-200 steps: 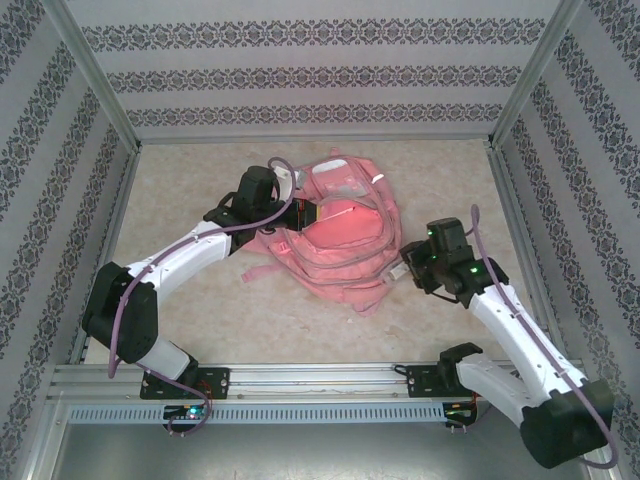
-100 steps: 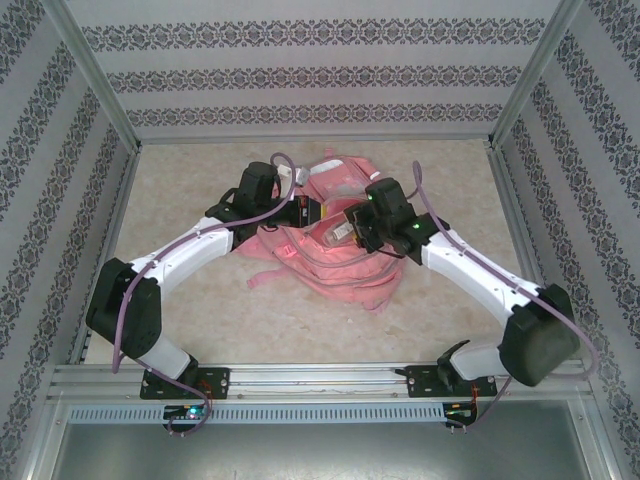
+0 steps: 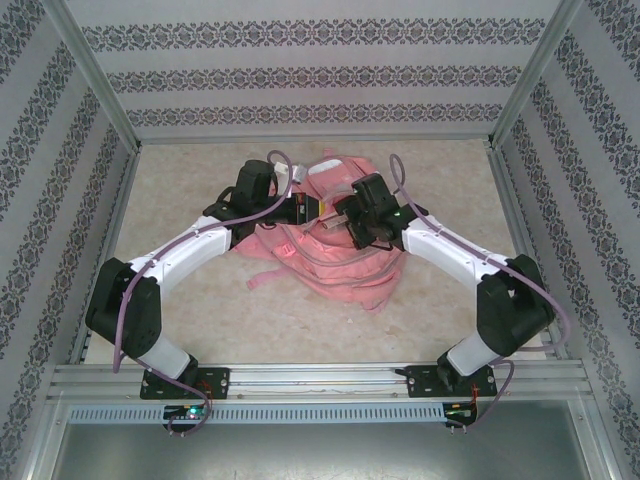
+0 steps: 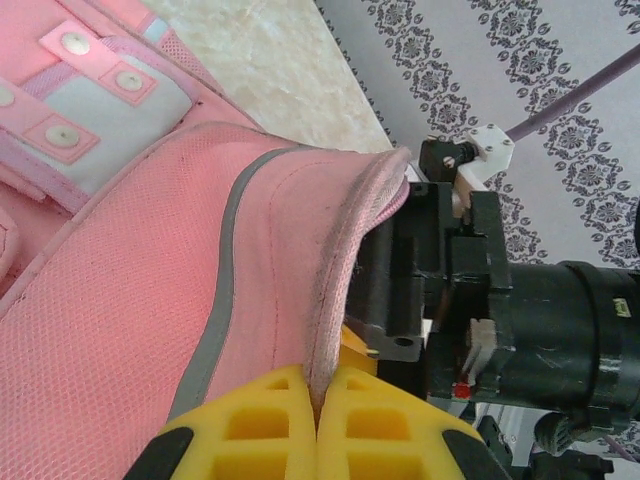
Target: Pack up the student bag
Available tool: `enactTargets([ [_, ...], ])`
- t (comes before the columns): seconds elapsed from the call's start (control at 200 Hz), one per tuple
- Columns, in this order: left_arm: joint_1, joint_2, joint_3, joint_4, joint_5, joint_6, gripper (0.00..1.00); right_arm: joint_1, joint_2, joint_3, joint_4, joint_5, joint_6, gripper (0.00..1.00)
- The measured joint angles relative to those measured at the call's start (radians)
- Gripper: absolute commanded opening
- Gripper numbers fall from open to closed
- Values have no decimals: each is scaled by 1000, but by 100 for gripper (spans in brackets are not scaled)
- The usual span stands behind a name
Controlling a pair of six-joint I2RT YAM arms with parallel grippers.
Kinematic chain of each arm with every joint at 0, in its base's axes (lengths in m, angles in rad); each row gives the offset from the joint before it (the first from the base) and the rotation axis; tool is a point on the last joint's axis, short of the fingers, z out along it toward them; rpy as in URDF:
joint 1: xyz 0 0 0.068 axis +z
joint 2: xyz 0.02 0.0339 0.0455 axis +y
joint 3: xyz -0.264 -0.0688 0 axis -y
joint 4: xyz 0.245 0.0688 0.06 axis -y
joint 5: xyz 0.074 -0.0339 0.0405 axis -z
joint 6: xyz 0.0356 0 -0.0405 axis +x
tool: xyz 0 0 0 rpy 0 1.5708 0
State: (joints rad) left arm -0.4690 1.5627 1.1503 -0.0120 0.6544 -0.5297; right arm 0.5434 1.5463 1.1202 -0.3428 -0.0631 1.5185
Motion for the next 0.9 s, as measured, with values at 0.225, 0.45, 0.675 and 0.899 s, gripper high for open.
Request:
enactTargets([
  [0.225, 0, 0, -16, 28, 13, -14, 0, -5, -150, -130, 72, -48, -113, 42],
  [0.45, 16, 31, -15, 63, 132, 25, 66, 6, -249, -189, 88, -85, -351, 43],
  [0.675, 158, 71, -24, 137, 362, -4, 100, 9, -475, -302, -29, -80, -576, 47],
  [0.899, 175, 58, 44, -180, 151, 270, 100, 9, -562, -404, -149, -84, -684, 40],
])
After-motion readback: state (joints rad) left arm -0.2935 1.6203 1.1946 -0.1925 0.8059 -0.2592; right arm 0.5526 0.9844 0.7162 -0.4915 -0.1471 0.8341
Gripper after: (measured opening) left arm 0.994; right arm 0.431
